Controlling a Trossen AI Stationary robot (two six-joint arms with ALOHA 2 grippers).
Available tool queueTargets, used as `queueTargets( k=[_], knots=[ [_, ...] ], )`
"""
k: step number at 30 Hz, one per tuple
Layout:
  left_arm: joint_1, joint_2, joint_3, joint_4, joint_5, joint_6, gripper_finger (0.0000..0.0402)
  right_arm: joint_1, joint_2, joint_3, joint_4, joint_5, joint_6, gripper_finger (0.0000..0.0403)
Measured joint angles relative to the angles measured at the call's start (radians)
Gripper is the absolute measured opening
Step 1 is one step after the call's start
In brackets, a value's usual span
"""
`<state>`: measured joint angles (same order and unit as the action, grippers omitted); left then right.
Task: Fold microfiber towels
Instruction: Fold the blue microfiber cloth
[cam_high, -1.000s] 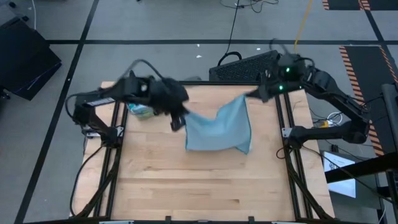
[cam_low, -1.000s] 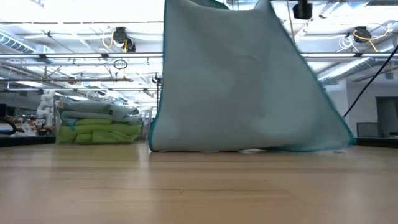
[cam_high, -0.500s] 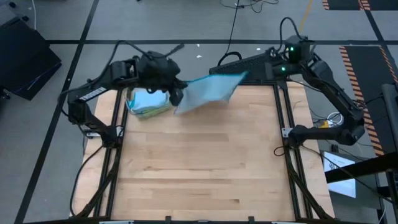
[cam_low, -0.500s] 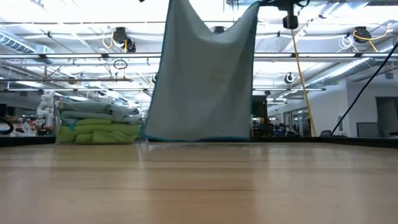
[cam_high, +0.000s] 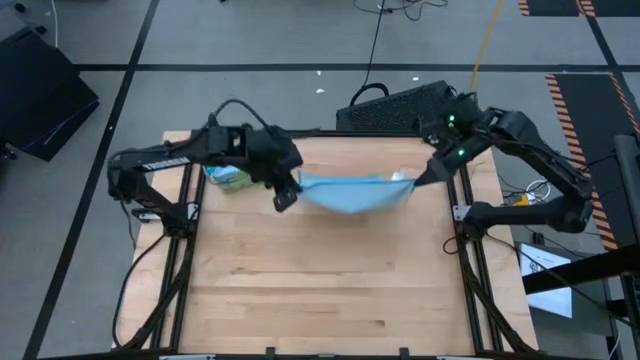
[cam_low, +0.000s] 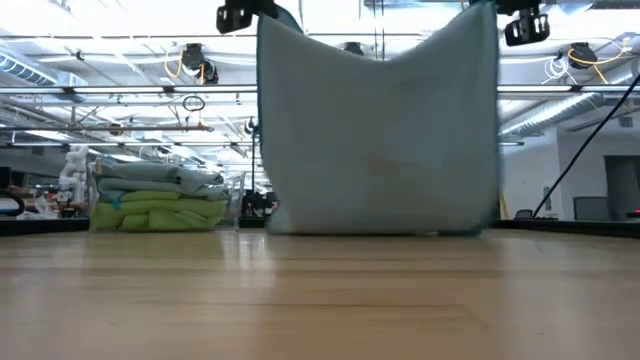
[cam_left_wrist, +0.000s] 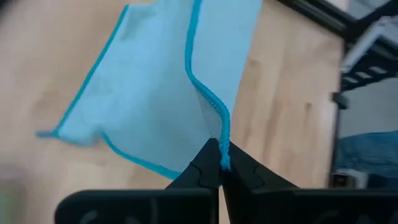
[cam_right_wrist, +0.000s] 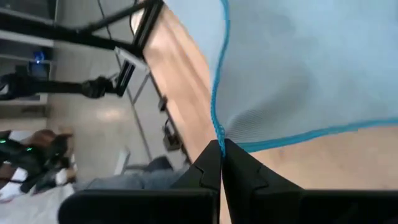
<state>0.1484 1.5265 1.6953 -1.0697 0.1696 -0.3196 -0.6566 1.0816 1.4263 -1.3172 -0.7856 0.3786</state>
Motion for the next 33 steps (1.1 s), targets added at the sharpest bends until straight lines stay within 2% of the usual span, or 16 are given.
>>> queueTargets(
  k=[7, 10, 14, 22, 25, 30, 33],
  knots=[
    [-0.079, 0.000, -0.130, 0.082, 0.086, -0.108, 0.0006, 0.190, -0.009, -0.076, 0.029, 0.003, 0.172, 0.0000],
    [-0.120, 0.000, -0.187, 0.120, 0.116, -0.144, 0.0009, 0.271, -0.008, -0.128, 0.054, 0.035, 0.237, 0.0000],
    [-0.165, 0.000, -0.285, 0.197, 0.131, -0.183, 0.0004, 0.360, -0.008, -0.251, 0.136, 0.056, 0.308, 0.0000],
    [-0.244, 0.000, -0.476, 0.451, 0.146, -0.314, 0.0004, 0.553, -0.008, -0.534, 0.304, 0.056, 0.398, 0.0000],
    [-0.257, 0.000, -0.499, 0.474, 0.124, -0.323, 0.0010, 0.575, -0.008, -0.622, 0.409, 0.058, 0.400, 0.0000],
    [-0.244, 0.000, -0.508, 0.459, -0.013, -0.318, 0.0005, 0.564, -0.008, -0.731, 0.596, 0.119, 0.427, 0.0000],
    [-0.227, 0.000, -0.508, 0.436, -0.001, -0.348, 0.0006, 0.557, -0.009, -0.757, 0.648, 0.111, 0.459, 0.0000]
  ],
)
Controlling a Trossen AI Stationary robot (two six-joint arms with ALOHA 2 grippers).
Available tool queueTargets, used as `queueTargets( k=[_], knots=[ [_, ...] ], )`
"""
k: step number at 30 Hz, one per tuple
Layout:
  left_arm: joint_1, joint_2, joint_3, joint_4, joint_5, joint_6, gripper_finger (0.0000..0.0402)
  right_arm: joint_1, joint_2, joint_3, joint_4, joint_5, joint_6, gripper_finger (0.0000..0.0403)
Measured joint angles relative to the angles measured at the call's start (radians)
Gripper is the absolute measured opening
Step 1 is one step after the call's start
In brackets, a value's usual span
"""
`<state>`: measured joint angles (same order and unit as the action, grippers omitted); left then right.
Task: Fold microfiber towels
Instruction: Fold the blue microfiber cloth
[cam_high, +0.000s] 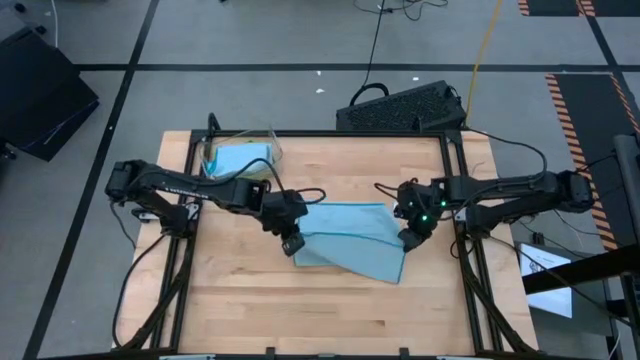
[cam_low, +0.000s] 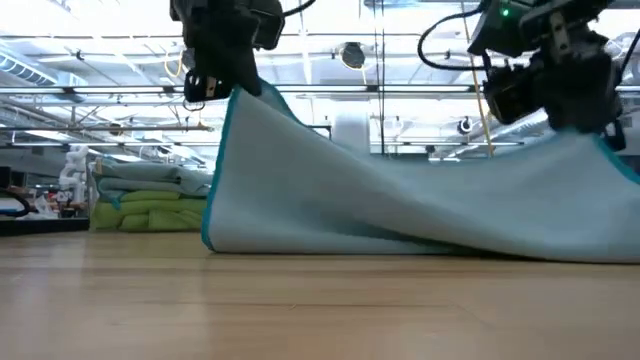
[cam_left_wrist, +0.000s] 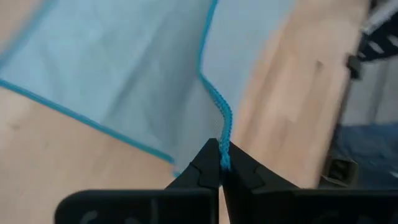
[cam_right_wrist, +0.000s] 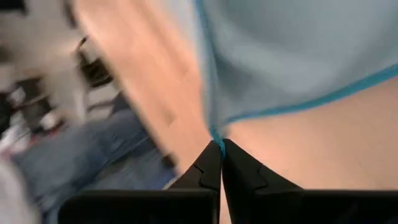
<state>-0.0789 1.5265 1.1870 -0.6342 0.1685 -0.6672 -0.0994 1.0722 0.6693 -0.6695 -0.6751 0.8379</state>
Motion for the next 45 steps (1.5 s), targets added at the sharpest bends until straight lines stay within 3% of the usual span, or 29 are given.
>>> queueTargets(
  k=[4, 6, 14, 20, 28, 37, 45],
  knots=[
    [-0.008, -0.020, -0.002, -0.006, 0.185, 0.017, 0.0004, 0.009, -0.043, 0.000, 0.021, -0.155, 0.012, 0.0000],
    [-0.014, -0.030, 0.000, 0.012, 0.217, 0.045, 0.0004, 0.003, -0.069, 0.000, 0.013, -0.156, 0.024, 0.0000],
    [0.101, -0.116, -0.001, 0.091, 0.068, 0.042, 0.0005, -0.199, -0.189, 0.084, 0.067, 0.005, 0.093, 0.0000],
    [0.177, -0.183, 0.003, 0.171, -0.024, 0.080, 0.0004, -0.418, -0.178, 0.280, -0.092, 0.167, -0.085, 0.0000],
    [0.265, -0.217, 0.003, 0.342, -0.058, 0.104, 0.0005, -0.601, -0.042, 0.575, -0.076, 0.338, -0.322, 0.0000],
    [0.357, -0.247, 0.000, 0.535, -0.129, 0.127, 0.0003, -0.707, 0.112, 0.842, -0.044, 0.302, -0.407, 0.0000],
    [0.471, -0.253, 0.000, 0.730, -0.177, 0.127, 0.0003, -0.815, 0.176, 0.906, 0.019, 0.119, -0.351, 0.0000]
  ],
)
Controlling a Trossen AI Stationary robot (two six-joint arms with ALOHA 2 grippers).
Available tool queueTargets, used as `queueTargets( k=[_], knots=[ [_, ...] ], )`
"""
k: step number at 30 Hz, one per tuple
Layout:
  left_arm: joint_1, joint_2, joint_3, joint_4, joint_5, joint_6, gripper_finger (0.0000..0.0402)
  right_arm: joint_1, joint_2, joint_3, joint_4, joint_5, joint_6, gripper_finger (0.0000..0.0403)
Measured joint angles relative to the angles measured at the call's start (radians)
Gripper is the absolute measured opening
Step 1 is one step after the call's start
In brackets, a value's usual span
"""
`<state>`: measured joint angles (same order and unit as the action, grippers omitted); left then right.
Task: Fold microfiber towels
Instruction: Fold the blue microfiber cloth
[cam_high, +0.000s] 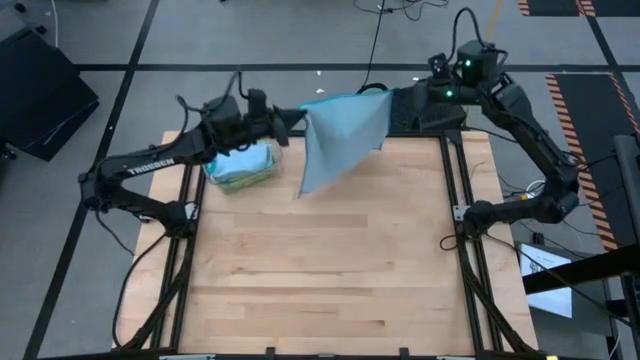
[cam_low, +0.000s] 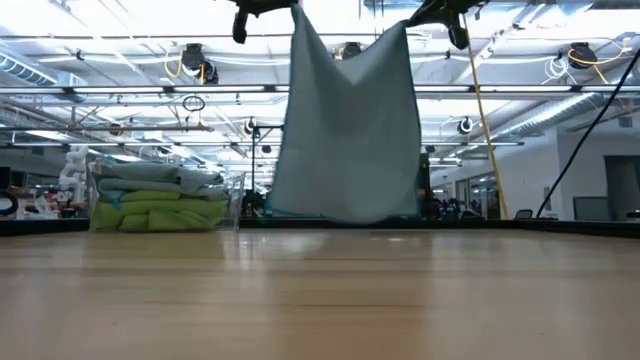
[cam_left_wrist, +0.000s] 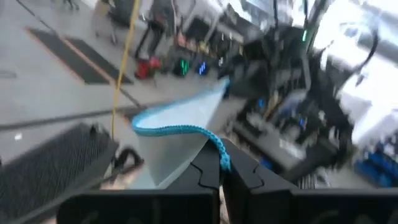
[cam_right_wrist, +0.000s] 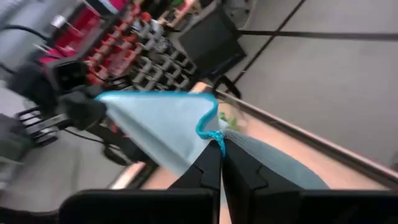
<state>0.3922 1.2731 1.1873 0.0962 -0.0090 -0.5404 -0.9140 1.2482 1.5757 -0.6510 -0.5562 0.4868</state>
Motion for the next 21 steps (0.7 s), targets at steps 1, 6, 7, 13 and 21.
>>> queueTargets(
  k=[1, 6, 7, 13, 21],
  knots=[
    [0.013, -0.002, 0.000, 0.013, 0.000, -0.004, 0.0003, -0.015, 0.003, 0.000, 0.011, -0.032, 0.016, 0.0000],
    [0.059, 0.001, 0.000, -0.040, 0.061, -0.016, 0.0003, -0.061, 0.015, 0.001, -0.018, -0.189, 0.040, 0.0000],
    [0.066, 0.001, 0.000, -0.056, 0.073, -0.023, 0.0003, -0.067, 0.015, 0.001, -0.028, -0.207, 0.034, 0.0000],
    [0.079, 0.001, 0.000, -0.097, 0.106, -0.038, 0.0003, -0.138, 0.015, 0.001, -0.059, -0.229, 0.001, 0.0000],
    [0.104, 0.001, 0.000, -0.068, 0.097, -0.050, 0.0003, -0.245, 0.052, 0.001, -0.039, -0.316, -0.027, 0.0000]
  ],
)
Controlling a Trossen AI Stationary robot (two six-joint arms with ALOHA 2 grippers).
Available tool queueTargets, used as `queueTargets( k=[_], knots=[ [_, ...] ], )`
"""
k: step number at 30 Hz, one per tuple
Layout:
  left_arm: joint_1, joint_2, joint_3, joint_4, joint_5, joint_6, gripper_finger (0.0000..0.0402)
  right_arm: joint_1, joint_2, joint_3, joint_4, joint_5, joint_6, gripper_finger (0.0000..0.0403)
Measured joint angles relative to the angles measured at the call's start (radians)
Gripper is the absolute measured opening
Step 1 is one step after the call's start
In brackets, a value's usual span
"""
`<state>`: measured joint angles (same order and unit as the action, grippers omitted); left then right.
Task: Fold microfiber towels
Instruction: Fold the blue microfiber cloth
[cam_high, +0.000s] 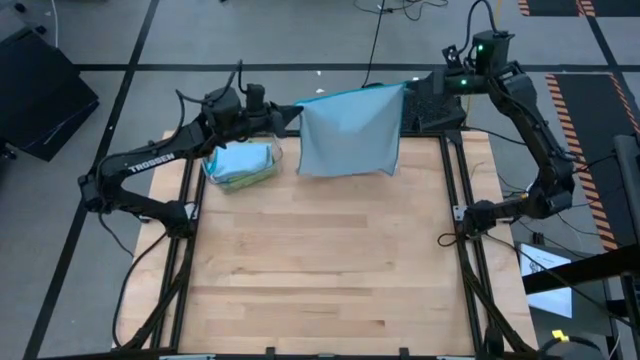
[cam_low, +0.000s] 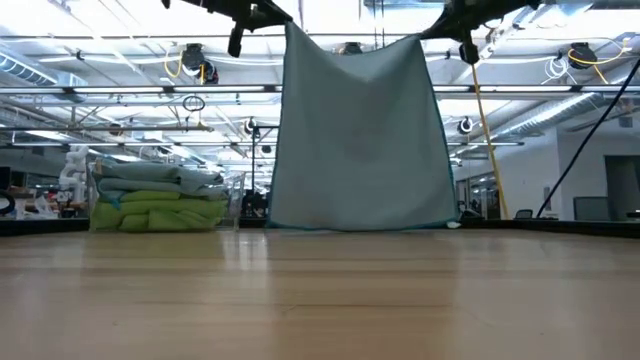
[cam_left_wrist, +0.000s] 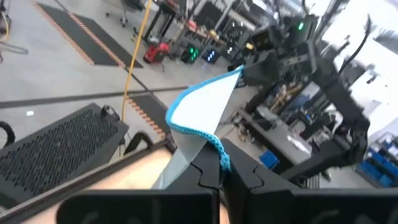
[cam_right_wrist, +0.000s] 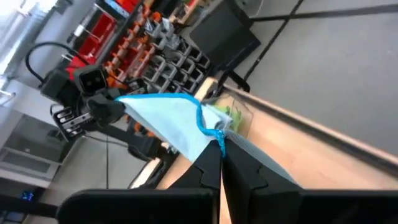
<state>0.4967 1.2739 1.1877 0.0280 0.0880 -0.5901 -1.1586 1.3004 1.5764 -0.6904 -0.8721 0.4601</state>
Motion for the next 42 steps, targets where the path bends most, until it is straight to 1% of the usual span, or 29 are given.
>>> queueTargets(
  k=[4, 8, 11, 15, 17, 20, 22, 24, 27, 30, 34, 38, 42],
  knots=[
    [0.011, 0.000, 0.000, 0.060, -0.003, -0.015, 0.0004, -0.024, 0.036, 0.000, 0.116, -0.072, 0.038, 0.0000],
    [0.014, 0.000, 0.000, 0.063, 0.004, -0.015, 0.0005, -0.026, 0.086, 0.000, 0.253, -0.226, 0.126, 0.0000],
    [0.014, 0.000, 0.000, 0.039, 0.042, -0.015, 0.0007, -0.025, 0.111, -0.001, 0.255, -0.313, 0.152, 0.0000],
    [0.008, 0.000, 0.000, -0.030, 0.132, -0.018, 0.0003, -0.025, 0.114, -0.001, 0.197, -0.404, 0.122, 0.0000],
    [0.002, 0.000, 0.000, -0.072, 0.198, -0.014, 0.0007, -0.025, 0.114, -0.001, 0.144, -0.443, 0.096, 0.0000],
    [-0.014, 0.000, 0.000, -0.150, 0.292, 0.004, 0.0008, -0.025, 0.114, -0.001, 0.009, -0.496, 0.010, 0.0000],
    [-0.027, 0.000, 0.000, -0.199, 0.327, 0.010, 0.0004, -0.022, 0.114, -0.001, -0.109, -0.515, -0.081, 0.0000],
    [-0.038, 0.000, 0.000, -0.237, 0.361, 0.012, 0.0005, -0.012, 0.114, -0.001, -0.224, -0.516, -0.179, 0.0000],
    [-0.055, 0.000, 0.000, -0.251, 0.413, 0.012, 0.0007, 0.006, 0.114, -0.001, -0.390, -0.515, -0.316, 0.0000],
    [-0.069, 0.000, 0.000, -0.251, 0.424, 0.009, 0.0003, 0.043, 0.114, -0.001, -0.539, -0.507, -0.443, 0.0000],
    [-0.088, 0.000, 0.000, -0.260, 0.425, 0.000, 0.0009, 0.117, 0.114, -0.001, -0.698, -0.427, -0.562, 0.0000],
    [-0.110, 0.000, 0.000, -0.314, 0.425, 0.007, 0.0004, 0.193, 0.114, -0.001, -0.747, -0.337, -0.601, 0.0000],
    [-0.121, 0.000, 0.000, -0.362, 0.407, 0.016, 0.0009, 0.236, 0.114, -0.001, -0.687, -0.283, -0.557, 0.0000]
  ],
)
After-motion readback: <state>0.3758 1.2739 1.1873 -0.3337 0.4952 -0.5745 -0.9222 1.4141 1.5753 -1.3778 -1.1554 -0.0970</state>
